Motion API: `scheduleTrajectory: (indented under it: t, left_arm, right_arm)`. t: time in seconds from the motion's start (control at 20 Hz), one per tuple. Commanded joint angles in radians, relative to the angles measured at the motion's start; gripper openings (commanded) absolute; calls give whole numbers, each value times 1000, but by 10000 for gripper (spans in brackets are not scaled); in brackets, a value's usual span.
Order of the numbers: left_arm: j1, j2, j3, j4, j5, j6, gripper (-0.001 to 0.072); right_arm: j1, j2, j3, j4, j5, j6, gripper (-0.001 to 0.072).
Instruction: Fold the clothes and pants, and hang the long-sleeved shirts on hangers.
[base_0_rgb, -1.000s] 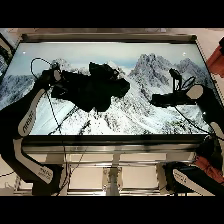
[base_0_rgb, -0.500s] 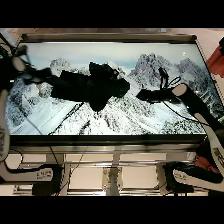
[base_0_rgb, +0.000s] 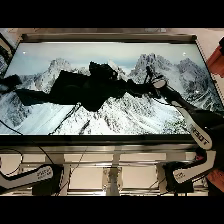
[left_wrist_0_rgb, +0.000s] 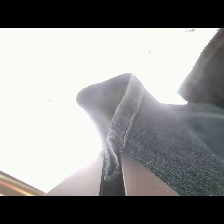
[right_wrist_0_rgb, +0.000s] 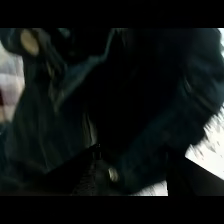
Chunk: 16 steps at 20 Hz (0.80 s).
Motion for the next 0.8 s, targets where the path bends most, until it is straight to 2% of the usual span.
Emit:
scheduleTrajectory:
  t: [0.0,0.1,0.15,0.3,0.5,0.75]
  left_arm:
    - [26,4,-21,8,-18,32,34]
    - [27,5,-21,8,-17,39,35]
    - [27,5,-21,9,-17,40,35]
    - [28,5,-21,9,-13,61,34]
    - [29,4,-21,8,2,60,35]
    - [29,5,-21,3,-3,60,35]
  right_arm:
    - [14,-75,78,-40,-27,170,459]
    - [7,-75,82,-111,-27,287,460]
    - [-5,-72,84,-128,-3,306,464]
    - [-56,-39,85,-163,92,297,483]
    - [-105,19,84,-338,204,298,483]
    - [-32,-34,84,-323,119,305,482]
